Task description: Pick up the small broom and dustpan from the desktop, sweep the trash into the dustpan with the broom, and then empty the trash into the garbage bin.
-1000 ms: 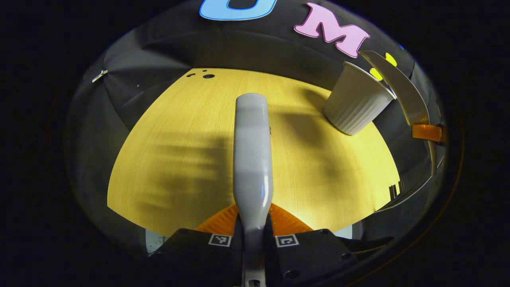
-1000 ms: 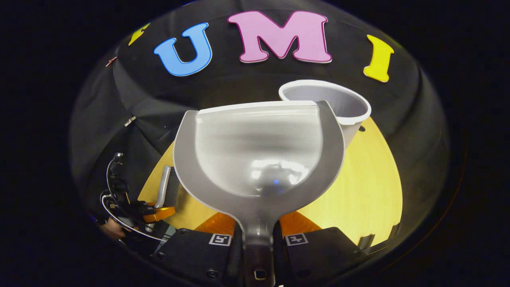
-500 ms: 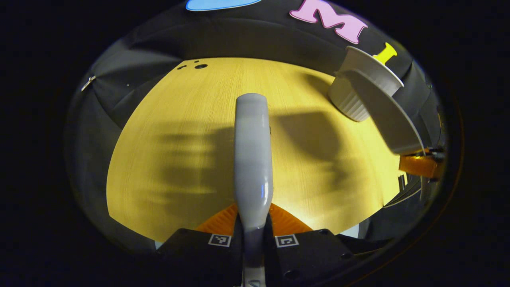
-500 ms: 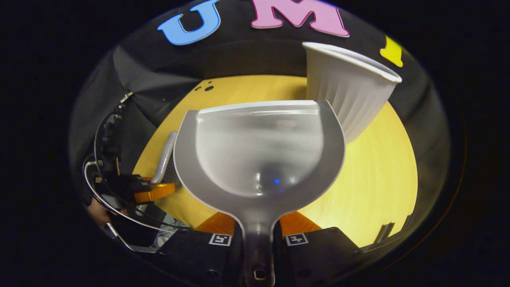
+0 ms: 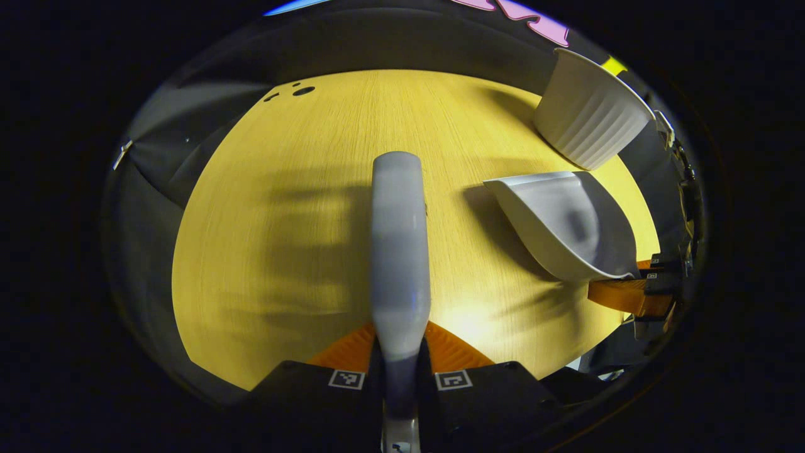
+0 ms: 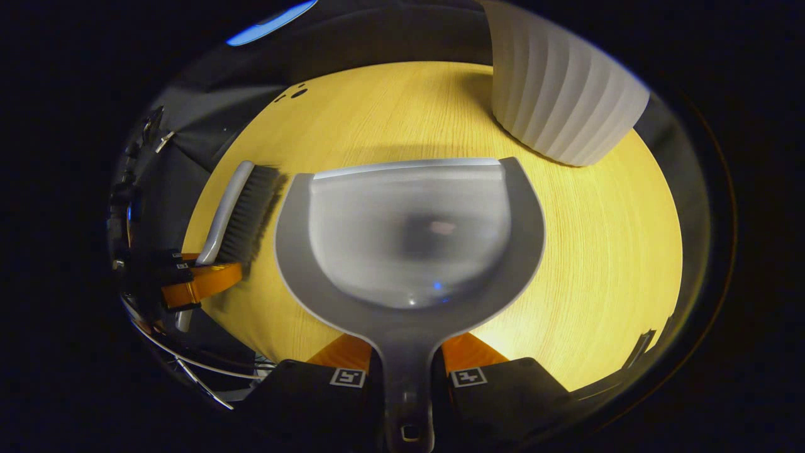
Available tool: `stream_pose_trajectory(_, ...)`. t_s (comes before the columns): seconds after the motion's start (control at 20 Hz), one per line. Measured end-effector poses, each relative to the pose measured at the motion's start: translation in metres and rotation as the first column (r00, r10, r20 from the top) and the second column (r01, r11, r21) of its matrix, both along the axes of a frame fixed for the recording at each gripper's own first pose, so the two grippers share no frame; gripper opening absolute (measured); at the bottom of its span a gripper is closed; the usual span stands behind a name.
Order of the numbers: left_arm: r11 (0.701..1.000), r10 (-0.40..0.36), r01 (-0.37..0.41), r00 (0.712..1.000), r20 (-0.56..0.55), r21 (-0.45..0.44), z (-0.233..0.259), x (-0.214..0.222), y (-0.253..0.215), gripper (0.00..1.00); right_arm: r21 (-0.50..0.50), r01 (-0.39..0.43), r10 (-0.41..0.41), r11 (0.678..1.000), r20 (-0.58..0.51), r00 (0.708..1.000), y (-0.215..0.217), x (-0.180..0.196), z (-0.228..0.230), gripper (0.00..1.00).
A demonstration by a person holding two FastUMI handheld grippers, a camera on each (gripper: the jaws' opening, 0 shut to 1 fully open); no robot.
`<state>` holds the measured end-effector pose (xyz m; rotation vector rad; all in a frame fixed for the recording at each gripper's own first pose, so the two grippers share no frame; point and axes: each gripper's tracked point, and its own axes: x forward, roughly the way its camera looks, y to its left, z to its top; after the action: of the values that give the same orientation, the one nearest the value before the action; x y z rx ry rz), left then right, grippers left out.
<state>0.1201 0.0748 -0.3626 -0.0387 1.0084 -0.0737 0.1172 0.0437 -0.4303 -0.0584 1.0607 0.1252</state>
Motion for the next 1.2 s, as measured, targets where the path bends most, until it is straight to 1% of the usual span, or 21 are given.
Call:
stream_pose_trajectory(0.15, 1.000, 0.006, -0.005, 0.999, -0.045, 0.021, -0.008, 0.005, -0.003, 0.27, -0.018, -0.001, 0.001, 1.000, -0.030, 1.000, -0.001, -0.003, 0.001, 0.35)
stream_pose_trajectory(0.25, 0.999, 0.002, 0.000, 0.999, -0.046, 0.043, -0.004, 0.006, -0.003, 0.28, -0.030, -0.015, 0.015, 0.999, -0.030, 0.999, 0.001, -0.004, 0.001, 0.36)
stream_pose_trajectory(0.3, 0.998, 0.002, 0.001, 0.999, -0.048, 0.058, -0.005, 0.006, 0.000, 0.31, -0.015, -0.020, 0.020, 1.000, -0.035, 0.999, 0.003, -0.006, -0.001, 0.37)
stream_pose_trajectory(0.35, 0.998, 0.005, -0.002, 0.999, -0.047, 0.069, -0.004, 0.004, 0.000, 0.29, -0.001, -0.022, 0.022, 1.000, -0.041, 0.999, 0.007, -0.006, 0.000, 0.29)
stream_pose_trajectory(0.4, 0.997, 0.008, -0.005, 0.999, -0.041, 0.076, -0.004, 0.004, 0.000, 0.30, 0.009, -0.025, 0.026, 1.000, -0.042, 0.999, 0.010, -0.006, 0.000, 0.40)
stream_pose_trajectory(0.45, 0.996, 0.011, -0.008, 0.999, -0.037, 0.084, -0.002, 0.004, 0.003, 0.33, 0.020, -0.030, 0.031, 0.999, -0.045, 0.998, 0.012, -0.007, 0.002, 0.47)
stream_pose_trajectory(0.5, 0.996, 0.013, -0.010, 0.999, -0.033, 0.088, -0.002, 0.003, 0.004, 0.33, 0.032, -0.035, 0.037, 0.999, -0.048, 0.998, 0.017, -0.010, 0.001, 0.53)
stream_pose_trajectory(0.55, 0.996, 0.011, -0.009, 0.999, -0.030, 0.084, -0.001, 0.002, 0.003, 0.33, 0.046, -0.038, 0.040, 0.998, -0.045, 0.998, 0.021, -0.010, 0.003, 0.66)
stream_pose_trajectory(0.6, 0.997, 0.016, -0.014, 1.000, -0.024, 0.075, 0.002, 0.000, 0.002, 0.38, 0.060, -0.036, 0.039, 0.998, -0.039, 0.999, 0.024, -0.010, 0.006, 0.72)
stream_pose_trajectory(0.65, 0.997, 0.026, -0.026, 1.000, -0.011, 0.069, 0.005, -0.002, 0.002, 0.43, 0.068, -0.032, 0.034, 0.997, -0.027, 0.999, 0.025, -0.009, 0.011, 0.88)
stream_pose_trajectory(0.7, 0.998, 0.030, -0.030, 1.000, 0.000, 0.061, 0.011, -0.006, 0.002, 0.72, 0.060, -0.034, 0.035, 0.998, -0.010, 0.999, 0.023, -0.010, 0.018, 0.95)
stream_pose_trajectory(0.75, 0.997, 0.037, -0.038, 0.999, 0.019, 0.060, 0.013, -0.005, 0.003, 1.00, 0.041, -0.049, 0.049, 0.998, 0.011, 0.999, 0.020, -0.008, 0.021, 1.00)
stream_pose_trajectory(0.85, 0.997, 0.052, -0.054, 0.997, 0.058, 0.049, 0.028, -0.010, 0.004, 0.95, 0.007, -0.076, 0.075, 0.997, 0.062, 0.995, 0.016, -0.009, 0.039, 0.99)
stream_pose_trajectory(0.95, 0.997, 0.072, -0.074, 0.991, 0.113, 0.019, 0.047, -0.019, 0.001, 0.96, 0.015, -0.096, 0.094, 0.995, 0.126, 0.988, 0.021, -0.010, 0.063, 0.99)
stream_pose_trajectory(1.05, 0.996, 0.087, -0.088, 0.979, 0.186, -0.005, 0.072, -0.024, -0.001, 0.96, 0.018, -0.111, 0.105, 0.994, 0.212, 0.972, 0.025, -0.009, 0.097, 0.99)
stream_pose_trajectory(1.1, 0.995, 0.098, -0.097, 0.968, 0.231, -0.014, 0.085, -0.027, 0.000, 0.96, 0.011, -0.118, 0.111, 0.993, 0.261, 0.959, 0.024, -0.008, 0.116, 0.99)
stream_pose_trajectory(1.15, 0.994, 0.112, -0.110, 0.951, 0.288, -0.024, 0.102, -0.027, 0.000, 0.96, 0.006, -0.123, 0.115, 0.992, 0.311, 0.943, 0.024, -0.006, 0.135, 0.99)
stream_pose_trajectory(1.2, 0.992, 0.128, -0.125, 0.928, 0.350, -0.029, 0.119, -0.029, 0.001, 0.96, 0.005, -0.127, 0.117, 0.992, 0.362, 0.925, 0.024, -0.005, 0.154, 0.99)
